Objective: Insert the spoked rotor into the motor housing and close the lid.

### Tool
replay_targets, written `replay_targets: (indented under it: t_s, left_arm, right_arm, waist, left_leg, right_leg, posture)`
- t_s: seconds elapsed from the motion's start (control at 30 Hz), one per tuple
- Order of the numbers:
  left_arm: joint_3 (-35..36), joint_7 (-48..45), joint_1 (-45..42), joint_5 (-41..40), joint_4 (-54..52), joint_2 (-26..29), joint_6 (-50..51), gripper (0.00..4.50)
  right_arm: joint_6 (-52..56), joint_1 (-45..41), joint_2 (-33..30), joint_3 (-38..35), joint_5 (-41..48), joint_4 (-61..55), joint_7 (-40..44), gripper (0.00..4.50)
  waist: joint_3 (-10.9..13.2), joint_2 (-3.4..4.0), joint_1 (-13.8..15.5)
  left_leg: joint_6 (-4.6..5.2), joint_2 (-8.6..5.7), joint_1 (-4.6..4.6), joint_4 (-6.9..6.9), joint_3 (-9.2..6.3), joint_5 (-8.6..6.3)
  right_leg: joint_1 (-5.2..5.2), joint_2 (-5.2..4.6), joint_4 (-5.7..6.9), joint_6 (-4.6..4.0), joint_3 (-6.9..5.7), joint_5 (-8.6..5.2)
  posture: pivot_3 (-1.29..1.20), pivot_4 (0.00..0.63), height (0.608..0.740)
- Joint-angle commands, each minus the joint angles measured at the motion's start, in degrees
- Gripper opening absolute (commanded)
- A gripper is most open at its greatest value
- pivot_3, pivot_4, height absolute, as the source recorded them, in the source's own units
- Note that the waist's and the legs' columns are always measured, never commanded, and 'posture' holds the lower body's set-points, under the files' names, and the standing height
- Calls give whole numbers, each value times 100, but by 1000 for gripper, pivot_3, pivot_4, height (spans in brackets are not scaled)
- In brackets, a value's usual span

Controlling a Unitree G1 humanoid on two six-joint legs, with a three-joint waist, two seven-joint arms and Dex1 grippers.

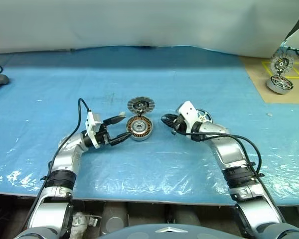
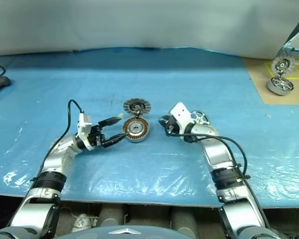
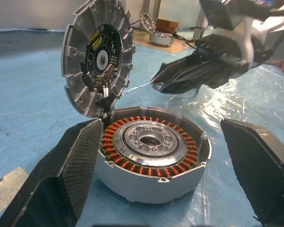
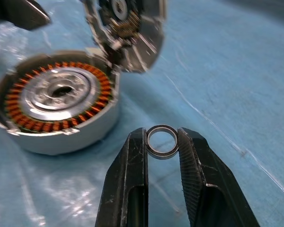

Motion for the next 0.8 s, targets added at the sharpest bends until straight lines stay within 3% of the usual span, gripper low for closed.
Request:
replay_targets:
  t_s: [0.03,0.17,0.4,0.8]
  left_arm:
    - [26,33,5,-88,-249,0,36,4333]
    - [9,111,-30,-66,-282,-19,95,4333]
    - [4,253,-51,-2,-251,-47,92,4333]
    - [-39,422,-195,276,191,-82,-198,4333]
  right_arm:
    - [619,47,-46,-52,574,-911,205,541]
    - [924,-400,202,236,757,-760,266,541]
    - [429,-1021,463,938,212,205,216,541]
    - [100,-1206,513,1190,93,791,521,541]
  waist:
    - [0,0,2]
    - [0,0,-18]
    - [1,-1,2]
    - [3,-6,-8]
  left_leg:
    - [0,0,0,-1,0,0]
    - [0,0,1,-3,0,0]
    - [-2,-4,-2,-4,0,0]
    - [-2,-4,-4,2,-3,1]
  right_leg:
    - [1,0,-2,0,0,0]
    - [-1,0,0,0,1,0]
    - [-1,-1,-4,0,0,0]
    - [-1,-1,3,2,-2,1]
  posture:
    - [0,150,740]
    - [0,150,740]
    - [0,150,740]
    - [0,150,740]
